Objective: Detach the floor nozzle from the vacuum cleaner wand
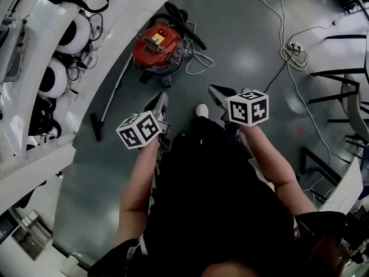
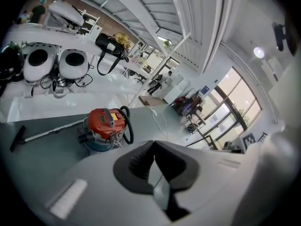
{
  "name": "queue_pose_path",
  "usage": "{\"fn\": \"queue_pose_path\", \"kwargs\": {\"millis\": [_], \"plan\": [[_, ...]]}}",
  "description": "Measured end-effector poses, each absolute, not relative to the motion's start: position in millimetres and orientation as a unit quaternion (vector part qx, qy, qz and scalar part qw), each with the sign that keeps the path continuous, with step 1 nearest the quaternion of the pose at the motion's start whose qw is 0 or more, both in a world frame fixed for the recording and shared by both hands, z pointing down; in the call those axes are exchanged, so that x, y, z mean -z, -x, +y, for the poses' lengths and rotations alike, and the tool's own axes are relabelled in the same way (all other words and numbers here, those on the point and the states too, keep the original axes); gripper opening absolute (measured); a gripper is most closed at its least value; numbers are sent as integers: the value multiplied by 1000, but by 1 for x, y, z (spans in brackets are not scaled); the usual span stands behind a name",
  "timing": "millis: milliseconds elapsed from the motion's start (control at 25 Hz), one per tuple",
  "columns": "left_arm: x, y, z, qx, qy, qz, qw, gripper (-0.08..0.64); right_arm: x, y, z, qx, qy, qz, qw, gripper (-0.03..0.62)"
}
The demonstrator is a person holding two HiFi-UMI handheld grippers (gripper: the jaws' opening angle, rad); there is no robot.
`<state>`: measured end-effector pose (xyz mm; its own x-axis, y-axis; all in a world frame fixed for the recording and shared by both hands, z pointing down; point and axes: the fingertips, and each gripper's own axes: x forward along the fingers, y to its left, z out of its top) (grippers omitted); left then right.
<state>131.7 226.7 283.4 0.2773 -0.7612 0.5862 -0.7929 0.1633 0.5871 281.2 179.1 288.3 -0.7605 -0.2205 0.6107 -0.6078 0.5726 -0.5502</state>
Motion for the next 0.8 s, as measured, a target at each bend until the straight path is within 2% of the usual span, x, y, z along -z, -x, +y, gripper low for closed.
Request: {"fn": "queue_pose_path", "kwargs": {"millis": [400, 800], "plan": [[-283, -134, 190, -15, -619, -635, 462, 10, -300, -288, 124, -402, -212, -855, 251, -5], [-297, -114, 179, -4, -599, -639, 482, 9, -314, -257, 103, -407, -189, -853, 267, -5]]}}
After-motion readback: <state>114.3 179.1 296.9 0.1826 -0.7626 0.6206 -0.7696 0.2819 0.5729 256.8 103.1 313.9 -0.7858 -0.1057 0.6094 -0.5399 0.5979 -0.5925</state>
